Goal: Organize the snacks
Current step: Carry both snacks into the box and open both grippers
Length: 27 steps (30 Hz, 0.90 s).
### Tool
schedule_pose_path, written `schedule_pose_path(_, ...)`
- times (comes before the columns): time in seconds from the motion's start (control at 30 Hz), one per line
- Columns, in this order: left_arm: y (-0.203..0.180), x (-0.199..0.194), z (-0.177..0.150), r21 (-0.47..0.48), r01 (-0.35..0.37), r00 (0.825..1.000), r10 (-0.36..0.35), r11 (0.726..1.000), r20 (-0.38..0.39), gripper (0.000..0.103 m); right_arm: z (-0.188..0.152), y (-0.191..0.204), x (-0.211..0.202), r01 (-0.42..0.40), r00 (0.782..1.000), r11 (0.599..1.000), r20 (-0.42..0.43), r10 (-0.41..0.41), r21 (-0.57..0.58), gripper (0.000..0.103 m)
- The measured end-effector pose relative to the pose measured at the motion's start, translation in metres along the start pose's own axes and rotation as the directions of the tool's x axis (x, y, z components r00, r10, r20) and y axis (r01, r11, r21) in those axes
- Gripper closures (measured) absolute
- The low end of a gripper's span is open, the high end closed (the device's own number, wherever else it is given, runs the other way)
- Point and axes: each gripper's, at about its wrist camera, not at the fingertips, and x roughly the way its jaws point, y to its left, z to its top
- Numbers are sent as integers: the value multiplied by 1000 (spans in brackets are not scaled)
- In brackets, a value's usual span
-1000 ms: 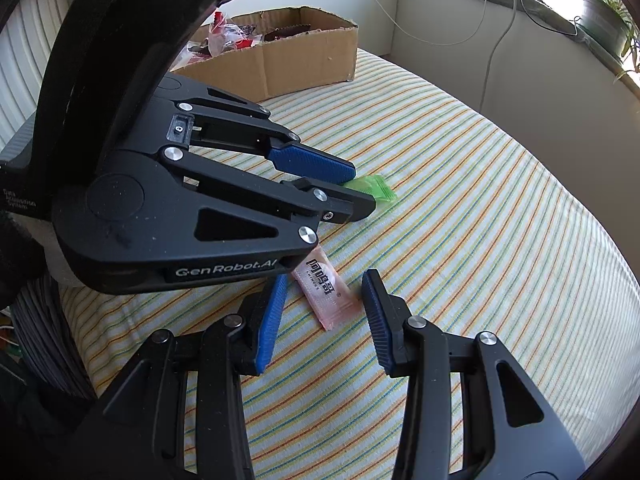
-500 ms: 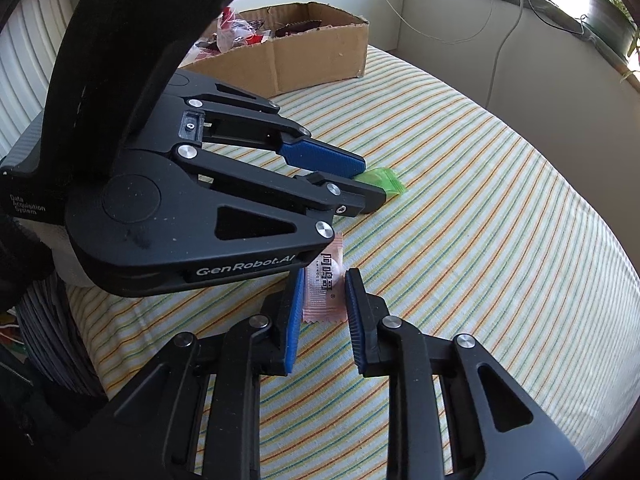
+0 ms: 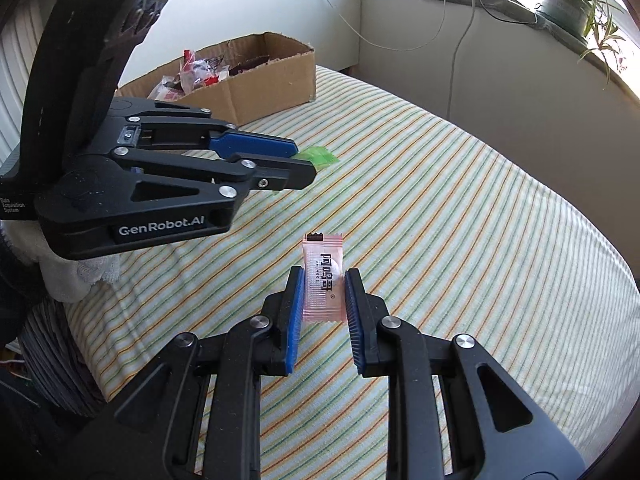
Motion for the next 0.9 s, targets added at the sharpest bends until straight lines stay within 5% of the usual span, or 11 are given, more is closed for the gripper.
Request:
schedule_pose_path(0.33, 32, -51, 11, -61, -70, 987, 77, 996, 139, 84, 32, 6, -32, 21, 995, 1000, 100, -20, -11, 82)
schedule_pose_path(0.9, 76, -84, -1, -148, -147, 964, 176, 978, 201, 84, 110, 56, -11, -19, 981, 996, 193, 36, -92, 82)
